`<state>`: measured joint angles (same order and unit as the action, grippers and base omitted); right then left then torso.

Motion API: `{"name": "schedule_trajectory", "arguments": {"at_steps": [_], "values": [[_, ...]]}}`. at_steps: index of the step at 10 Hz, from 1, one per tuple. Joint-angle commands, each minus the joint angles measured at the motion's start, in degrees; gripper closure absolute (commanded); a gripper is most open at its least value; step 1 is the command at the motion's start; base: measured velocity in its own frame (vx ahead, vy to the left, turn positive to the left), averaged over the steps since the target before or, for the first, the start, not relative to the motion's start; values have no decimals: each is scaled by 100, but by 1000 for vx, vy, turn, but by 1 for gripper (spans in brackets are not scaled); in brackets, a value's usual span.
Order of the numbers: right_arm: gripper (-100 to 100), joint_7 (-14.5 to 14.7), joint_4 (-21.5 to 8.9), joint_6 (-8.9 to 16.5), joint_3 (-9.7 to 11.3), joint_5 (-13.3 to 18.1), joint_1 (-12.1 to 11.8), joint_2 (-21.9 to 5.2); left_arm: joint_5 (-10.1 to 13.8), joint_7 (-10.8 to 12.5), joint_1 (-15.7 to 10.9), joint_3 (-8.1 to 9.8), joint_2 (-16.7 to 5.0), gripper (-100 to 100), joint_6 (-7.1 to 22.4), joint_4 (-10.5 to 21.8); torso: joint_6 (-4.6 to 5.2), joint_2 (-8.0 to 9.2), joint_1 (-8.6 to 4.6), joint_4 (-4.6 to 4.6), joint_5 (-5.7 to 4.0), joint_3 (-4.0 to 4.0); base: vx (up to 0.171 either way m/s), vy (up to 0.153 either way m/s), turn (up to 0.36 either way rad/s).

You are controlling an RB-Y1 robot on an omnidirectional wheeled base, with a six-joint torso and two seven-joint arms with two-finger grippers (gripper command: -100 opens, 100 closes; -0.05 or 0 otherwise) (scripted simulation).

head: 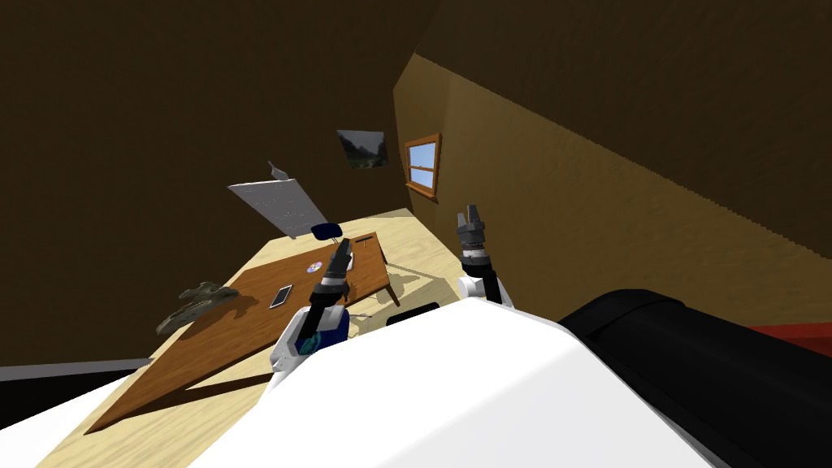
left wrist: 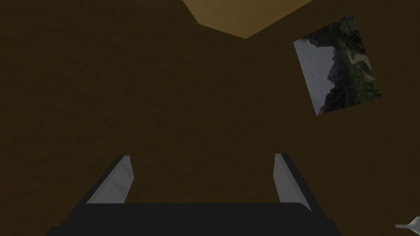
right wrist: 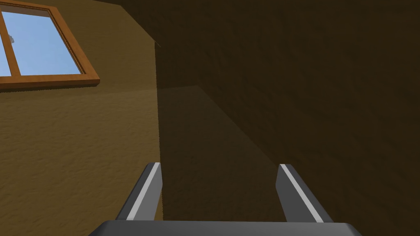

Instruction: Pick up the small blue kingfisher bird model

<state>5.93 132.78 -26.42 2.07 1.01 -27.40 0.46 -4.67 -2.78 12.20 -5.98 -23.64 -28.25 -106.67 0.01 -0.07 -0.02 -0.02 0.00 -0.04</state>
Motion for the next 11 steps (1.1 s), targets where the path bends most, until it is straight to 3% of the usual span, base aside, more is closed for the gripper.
{"name": "schedule_trajectory", "arguments": {"at_steps": [1,4,5,6,7,8,10,11], "values": [[0,0,0,0,0,0,0,0,0,8,-10,-67,-72,-100,9,202,0,0,0,0,0,0,10,-5,-20],[0,0,0,0,0,0,0,0,23,61,-299,-345,-404,-100,191,730,-2,1,0,0,0,1,12,-5,-34],[0,0,0,0,0,0,0,0,23,61,-299,-345,-404,-100,191,826,-1,0,1,0,0,0,12,-2,-19],[0,0,0,0,0,0,0,0,35,86,-444,-497,-573,-100,289,1023,-2,1,2,0,0,1,11,-1,-44],[0,0,0,0,0,0,0,0,35,86,-444,-497,-573,-100,289,1156,0,1,2,0,0,0,9,0,-27],[0,0,0,0,0,0,0,0,48,108,-589,-657,-744,-100,391,1325,-2,2,2,0,1,1,12,-1,-45],[0,0,0,0,0,0,0,0,48,108,-589,-657,-744,-100,391,1495,-2,2,3,0,1,1,5,1,-12],[0,0,0,0,0,0,0,0,61,127,-733,-823,-914,-100,496,1699,-3,4,3,1,1,3,5,3,-48]]}}
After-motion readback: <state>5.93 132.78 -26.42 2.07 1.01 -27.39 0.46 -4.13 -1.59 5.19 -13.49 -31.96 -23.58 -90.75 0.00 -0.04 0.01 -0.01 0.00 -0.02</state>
